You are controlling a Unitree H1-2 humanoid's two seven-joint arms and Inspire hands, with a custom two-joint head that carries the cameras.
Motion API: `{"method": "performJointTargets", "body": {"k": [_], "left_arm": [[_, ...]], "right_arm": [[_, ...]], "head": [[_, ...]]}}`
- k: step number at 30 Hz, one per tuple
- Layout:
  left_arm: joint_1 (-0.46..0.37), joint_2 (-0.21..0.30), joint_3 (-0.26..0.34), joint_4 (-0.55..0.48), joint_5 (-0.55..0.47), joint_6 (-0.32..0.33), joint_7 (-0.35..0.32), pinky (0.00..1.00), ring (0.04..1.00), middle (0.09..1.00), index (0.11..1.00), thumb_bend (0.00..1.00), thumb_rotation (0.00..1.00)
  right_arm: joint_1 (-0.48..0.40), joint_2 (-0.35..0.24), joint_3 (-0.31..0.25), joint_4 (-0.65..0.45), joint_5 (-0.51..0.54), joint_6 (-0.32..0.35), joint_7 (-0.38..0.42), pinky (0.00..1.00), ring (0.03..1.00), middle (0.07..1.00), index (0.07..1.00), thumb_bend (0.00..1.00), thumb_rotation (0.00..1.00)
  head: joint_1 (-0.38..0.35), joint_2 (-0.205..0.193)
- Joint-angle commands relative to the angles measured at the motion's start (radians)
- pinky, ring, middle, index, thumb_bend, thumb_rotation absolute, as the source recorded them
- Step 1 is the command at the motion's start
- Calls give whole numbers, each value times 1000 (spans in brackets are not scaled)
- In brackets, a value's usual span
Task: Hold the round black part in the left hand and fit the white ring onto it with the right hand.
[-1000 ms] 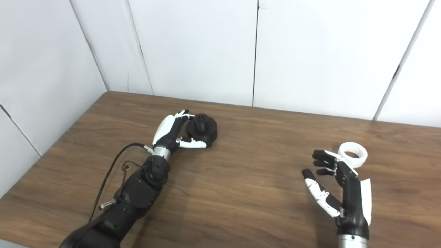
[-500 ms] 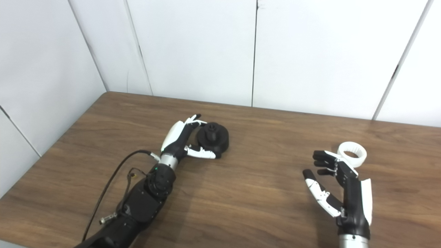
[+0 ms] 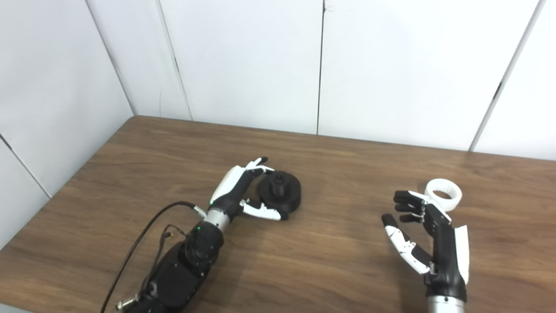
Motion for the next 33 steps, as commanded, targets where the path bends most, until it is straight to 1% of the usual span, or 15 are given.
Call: {"method": "performJointTargets", "body": {"k": [1, 4, 9, 12, 16, 18, 21, 23, 26, 29, 33], "left_arm": [[13, 3, -15, -61, 21, 12, -28, 1000, 1000, 977, 611, 888, 168], [39, 6, -29, -107, 27, 11, -50, 1000, 1000, 978, 610, 889, 166], [84, 7, -52, -172, 46, -5, -69, 1000, 1000, 971, 600, 912, 174], [115, 4, -63, -216, 51, -7, -85, 1000, 1000, 970, 594, 924, 171], [153, 0, -79, -285, 58, 14, -118, 1000, 1000, 973, 598, 939, 225], [174, -6, -91, -321, 61, 20, -137, 1000, 1000, 977, 600, 933, 218], [203, -10, -106, -357, 65, 12, -155, 1000, 1000, 977, 599, 933, 204], [219, -13, -110, -371, 64, 2, -160, 1000, 1000, 975, 597, 928, 191], [247, -14, -111, -393, 53, -16, -166, 1000, 1000, 975, 596, 922, 204], [274, -13, -112, -428, 53, -22, -179, 1000, 1000, 972, 594, 926, 215], [297, -16, -113, -461, 51, -24, -203, 1000, 1000, 970, 596, 924, 203]], "right_arm": [[12, -6, -9, 3, -3, -5, 2, 551, 642, 667, 659, 519, 331], [11, -3, -6, 1, -6, -4, 3, 544, 638, 666, 658, 516, 314], [10, 4, -3, -10, -16, 10, 3, 546, 642, 668, 662, 510, 329], [8, 9, 0, -15, -25, 14, 0, 552, 644, 666, 656, 509, 320], [3, 16, 5, -17, -38, 12, -3, 547, 636, 662, 651, 495, 293], [2, 23, 7, -23, -41, 17, -1, 533, 629, 661, 650, 487, 276], [2, 35, 10, -30, -44, 26, -3, 535, 632, 662, 646, 486, 264], [3, 40, 12, -35, -49, 33, -3, 539, 635, 663, 647, 483, 257], [4, 47, 18, -40, -61, 43, -3, 534, 627, 660, 650, 480, 260], [5, 56, 25, -47, -61, 50, 2, 512, 610, 655, 651, 477, 239], [7, 72, 32, -57, -67, 64, 1, 514, 609, 653, 653, 476, 226]], "head": [[-7, 2], [-19, 7], [-46, 15], [-63, 19], [-89, 23], [-104, 25], [-124, 27], [-141, 32], [-169, 36], [-196, 40], [-220, 43]]}}
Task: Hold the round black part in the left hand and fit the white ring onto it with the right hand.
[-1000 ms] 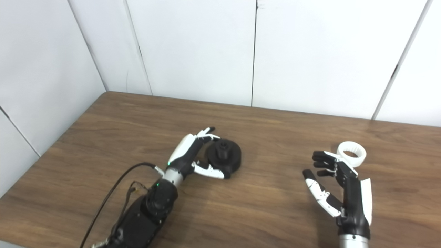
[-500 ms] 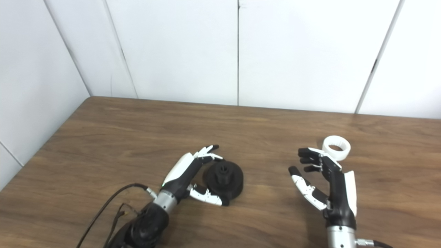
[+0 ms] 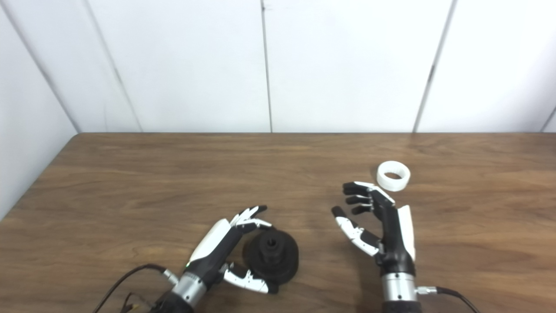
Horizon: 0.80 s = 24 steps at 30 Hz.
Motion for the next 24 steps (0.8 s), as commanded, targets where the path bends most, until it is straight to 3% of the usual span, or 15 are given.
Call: {"method": "performJointTargets", "body": {"k": [1, 14, 24], "left_arm": [[-8, 4, -4, -37, -8, -17, -19, 1000, 1000, 971, 599, 922, 199], [5, -6, 0, -47, 1, -24, -39, 1000, 1000, 973, 594, 919, 204], [12, 24, 35, -59, -39, -40, -57, 977, 1000, 971, 591, 907, 186]], "right_arm": [[-16, 18, 10, -29, -4, -9, -3, 511, 606, 652, 653, 474, 222], [-9, 27, 16, -44, -14, 15, 0, 529, 621, 659, 655, 469, 216], [-13, 57, 50, -35, -65, 23, -20, 546, 632, 658, 645, 487, 253]], "head": [[-11, 2], [-46, 9], [-270, -13]]}}
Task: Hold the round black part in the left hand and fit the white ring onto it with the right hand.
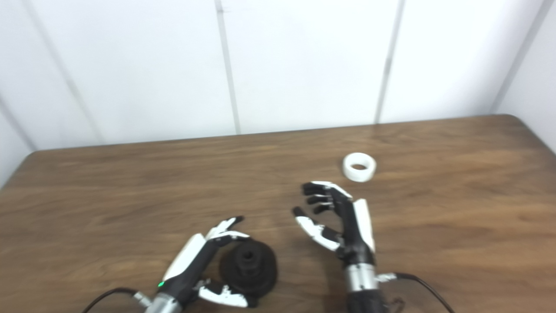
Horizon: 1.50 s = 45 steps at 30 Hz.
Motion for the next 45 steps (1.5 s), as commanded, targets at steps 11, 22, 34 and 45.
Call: {"method": "performJointTargets", "body": {"k": [11, 22, 34, 45], "left_arm": [[-9, 40, 42, -30, -60, -46, -31, 935, 1000, 972, 589, 916, 136], [-7, 51, 54, -32, -70, -47, -46, 921, 1000, 967, 591, 915, 148], [0, 41, 56, -30, -69, -52, -44, 916, 1000, 968, 587, 916, 130], [-2, 43, 57, -31, -59, -46, -43, 919, 1000, 966, 587, 920, 141]], "right_arm": [[-33, 66, 43, -16, -69, 18, -47, 547, 622, 643, 645, 493, 285], [-84, 41, 26, -43, -85, 54, -44, 524, 619, 675, 668, 481, 288], [-213, -100, -46, -132, -214, 200, -18, 633, 739, 762, 702, 529, 410], [-329, -228, -85, -107, -253, 285, 49, 702, 826, 840, 733, 561, 457]], "head": [[-107, -25], [-122, -37], [-112, -37], [-97, -37]]}}
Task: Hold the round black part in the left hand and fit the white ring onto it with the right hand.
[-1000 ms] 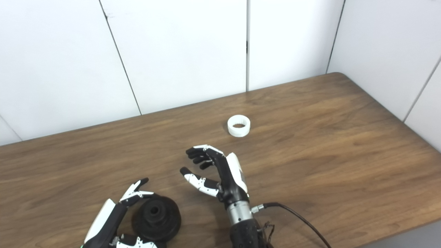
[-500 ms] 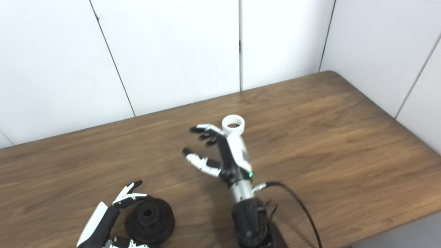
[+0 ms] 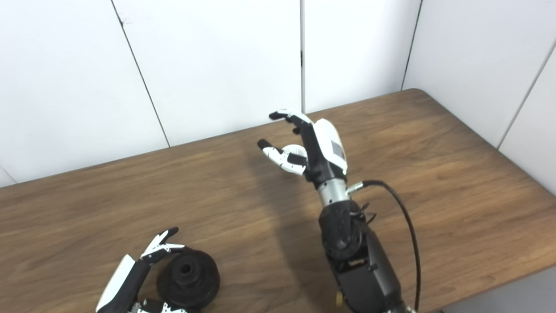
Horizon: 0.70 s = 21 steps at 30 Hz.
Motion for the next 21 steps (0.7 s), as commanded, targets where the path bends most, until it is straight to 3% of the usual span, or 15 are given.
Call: {"method": "performJointTargets", "body": {"k": [1, 6, 8, 9, 12, 21], "left_arm": [[-7, 9, 5, -20, 4, -6, 0, 919, 1000, 965, 587, 922, 141], [-7, 7, 4, -25, 3, 0, -3, 923, 1000, 967, 587, 920, 141], [-6, 7, 6, -26, -1, -1, -4, 933, 1000, 968, 589, 915, 135], [-6, 7, 7, -25, -2, -2, -3, 936, 1000, 970, 590, 913, 135], [-7, 6, 9, -24, -5, -6, -1, 937, 1000, 971, 591, 912, 135], [-5, 0, 6, -23, 2, -2, 0, 935, 1000, 966, 588, 928, 145]], "right_arm": [[-69, -31, 3, 13, -39, -12, -17, 680, 822, 843, 732, 570, 450], [-118, -100, 29, 123, -124, -50, -68, 662, 830, 859, 732, 585, 454], [-140, -125, 40, 173, -148, -52, -83, 781, 860, 872, 734, 594, 470], [-152, -136, 45, 199, -156, -51, -86, 888, 891, 888, 741, 593, 497], [-185, -164, 56, 260, -153, -47, -72, 984, 935, 914, 758, 587, 527], [-265, -236, 83, 405, -115, -44, -16, 975, 960, 936, 791, 622, 558]], "head": [[0, 1], [9, 0], [10, -1], [10, -2], [10, -3], [18, -1]]}}
